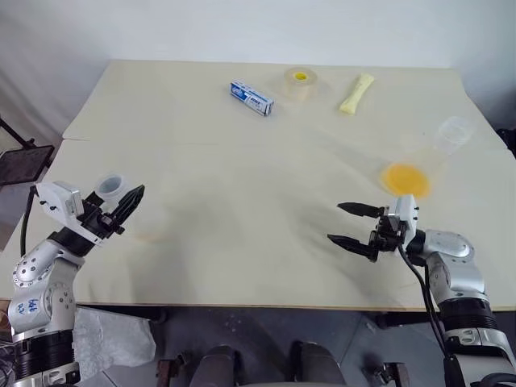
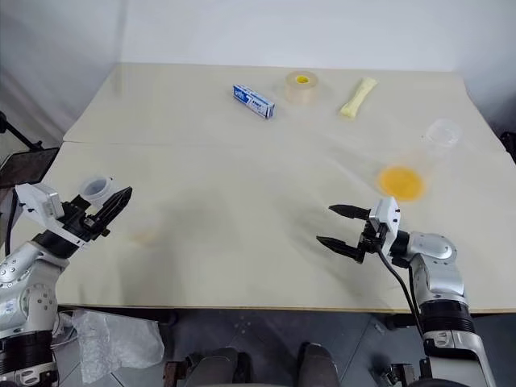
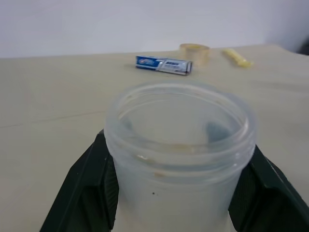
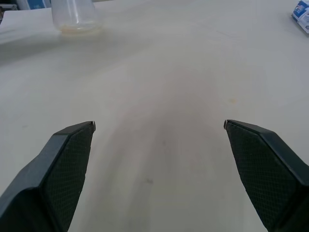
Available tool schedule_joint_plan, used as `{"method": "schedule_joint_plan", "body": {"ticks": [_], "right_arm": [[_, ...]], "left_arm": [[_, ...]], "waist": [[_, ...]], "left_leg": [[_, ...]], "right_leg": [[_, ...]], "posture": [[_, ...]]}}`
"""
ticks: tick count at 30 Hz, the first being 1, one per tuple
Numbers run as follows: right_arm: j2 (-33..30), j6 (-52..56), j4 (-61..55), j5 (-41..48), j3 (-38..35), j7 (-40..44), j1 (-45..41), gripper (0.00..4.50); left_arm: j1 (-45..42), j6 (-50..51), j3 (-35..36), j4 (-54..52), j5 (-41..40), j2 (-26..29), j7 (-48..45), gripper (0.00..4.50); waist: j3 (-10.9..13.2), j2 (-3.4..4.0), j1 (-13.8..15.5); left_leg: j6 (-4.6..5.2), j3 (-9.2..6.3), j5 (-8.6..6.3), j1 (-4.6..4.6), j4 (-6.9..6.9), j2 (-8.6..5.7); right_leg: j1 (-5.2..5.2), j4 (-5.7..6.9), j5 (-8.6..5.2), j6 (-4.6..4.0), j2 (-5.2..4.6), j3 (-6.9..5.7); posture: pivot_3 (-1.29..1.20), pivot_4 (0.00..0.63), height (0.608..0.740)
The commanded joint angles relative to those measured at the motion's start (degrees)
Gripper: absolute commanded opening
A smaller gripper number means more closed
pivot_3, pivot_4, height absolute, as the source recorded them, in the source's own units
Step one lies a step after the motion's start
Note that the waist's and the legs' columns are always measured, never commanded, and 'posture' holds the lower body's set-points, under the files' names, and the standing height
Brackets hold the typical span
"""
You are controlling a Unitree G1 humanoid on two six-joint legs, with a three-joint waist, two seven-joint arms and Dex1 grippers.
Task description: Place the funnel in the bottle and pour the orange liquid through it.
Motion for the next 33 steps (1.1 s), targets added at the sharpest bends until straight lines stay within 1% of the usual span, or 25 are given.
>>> {"method": "schedule_joint_plan", "body": {"ticks": [1,2,4,8,10,13,15,18,20,22,26,29,33], "right_arm": [[-1.1,0.1,-3.9,1.9,-2.4,-1.1,1.1,4.5],[-1.1,0.2,-4.4,2.1,-2.5,-1.3,1.5,4.5],[-1.4,0.9,-6.3,2.9,-3.4,-2.0,2.7,4.5],[-3.1,3.9,-11.7,5.0,-5.0,-2.7,6.1,4.5],[-3.7,5.0,-14.0,5.8,-5.6,-3.0,7.8,4.5],[-5.0,6.7,-19.0,7.3,-7.5,-4.1,11.8,4.5],[-5.0,7.2,-21.2,7.7,-8.6,-6.0,13.3,4.5],[-4.2,7.6,-25.2,7.6,-10.1,-10.0,16.2,4.5],[-4.1,8.2,-27.9,7.7,-10.7,-11.8,18.4,4.5],[-4.0,8.8,-30.3,8.1,-11.3,-13.4,20.4,4.5],[-3.9,9.5,-33.6,8.7,-12.2,-16.0,23.5,4.5],[-3.7,9.5,-35.3,8.7,-12.6,-17.4,24.9,4.5],[-3.5,9.6,-36.4,8.9,-12.9,-19.1,25.7,4.5]], "left_arm": [[-6.3,0.9,-3.2,0.8,0.1,2.9,-3.3,2.38],[-7.5,1.1,-4.2,1.3,0.6,3.2,-3.8,2.38],[-12.6,1.7,-7.7,3.3,1.6,2.5,-5.0,2.38],[-24.1,1.2,-14.8,10.4,4.4,-1.2,-7.1,2.38],[-27.8,0.0,-16.7,13.6,5.1,-3.3,-8.8,2.38],[-34.6,-0.4,-21.4,19.2,7.2,-8.3,-11.1,2.38],[-37.8,-1.0,-23.2,22.7,8.2,-10.9,-12.2,2.38],[-44.4,-2.7,-26.5,31.1,11.0,-17.4,-12.3,2.38],[-46.6,-4.0,-27.8,34.4,12.5,-19.9,-13.0,2.38],[-47.9,-5.8,-28.6,37.1,14.1,-21.2,-13.7,2.38],[-50.3,-8.6,-29.8,42.7,16.8,-23.8,-14.1,2.38],[-51.7,-10.8,-30.2,46.4,18.6,-25.4,-14.6,2.38],[-52.3,-11.7,-30.4,48.7,20.0,-26.8,-15.0,2.38]], "waist": [[0.0,0.0,0.2],[0.0,0.0,0.4],[0.0,0.0,0.7],[0.0,0.0,1.4],[0.0,0.0,1.4],[0.0,-0.05,1.3],[0.0,-0.07,1.4],[0.1,-0.13,1.4],[0.1,-0.14,1.5],[0.1,-0.15,1.5],[0.1,-0.17,1.4],[0.1,-0.19,1.4],[0.1,-0.19,1.6]], "left_leg": [[0.0,-0.01,0.0,0.0,0.02,0.0],[0.0,0.0,0.0,0.0,0.04,-0.02],[0.0,0.03,0.0,0.0,0.08,-0.05],[0.0,0.0,0.0,-0.03,0.11,-0.13],[0.0,-0.01,0.0,-0.09,0.15,-0.19],[0.0,0.06,0.0,-0.14,0.15,-0.3],[0.0,0.14,0.0,-0.21,0.16,-0.29],[0.01,0.28,0.0,-0.29,0.25,-0.29],[0.01,0.35,0.0,-0.46,0.36,-0.29],[0.01,0.38,0.0,-0.83,0.51,-0.29],[0.01,0.67,0.01,-0.88,0.41,-0.27],[0.03,0.69,0.02,-0.89,0.49,-0.26],[0.04,0.7,0.02,-0.9,0.55,-0.28]], "right_leg": [[0.01,0.01,0.0,0.0,0.0,0.0],[0.02,0.02,0.0,0.0,-0.01,0.0],[0.03,0.02,0.01,0.02,-0.02,0.04],[0.02,0.04,0.03,0.05,-0.02,0.0],[0.01,0.04,0.03,0.06,-0.01,-0.04],[-0.01,0.02,0.04,0.08,0.0,-0.15],[-0.04,0.01,0.04,0.08,0.03,-0.25],[-0.06,0.01,0.04,0.08,0.04,-0.28],[-0.11,0.01,0.04,0.08,0.03,-0.35],[-0.41,0.05,0.05,0.1,0.04,-0.36],[-0.74,0.22,0.05,0.1,0.04,-0.29],[-0.75,0.28,0.05,0.1,0.03,-0.27],[-0.75,0.3,0.05,0.1,0.01,-0.24]], "posture": [[0.0,0.15,0.74],[0.0,0.15,0.74],[0.0,0.15,0.74],[0.0,0.15,0.74],[0.0,0.15,0.74],[0.0,0.15,0.74],[0.0,0.15,0.74],[0.0,0.15,0.74],[0.0,0.15,0.74],[0.0,0.15,0.74],[0.0,0.15,0.74],[0.0,0.15,0.74],[0.0,0.15,0.74]]}}
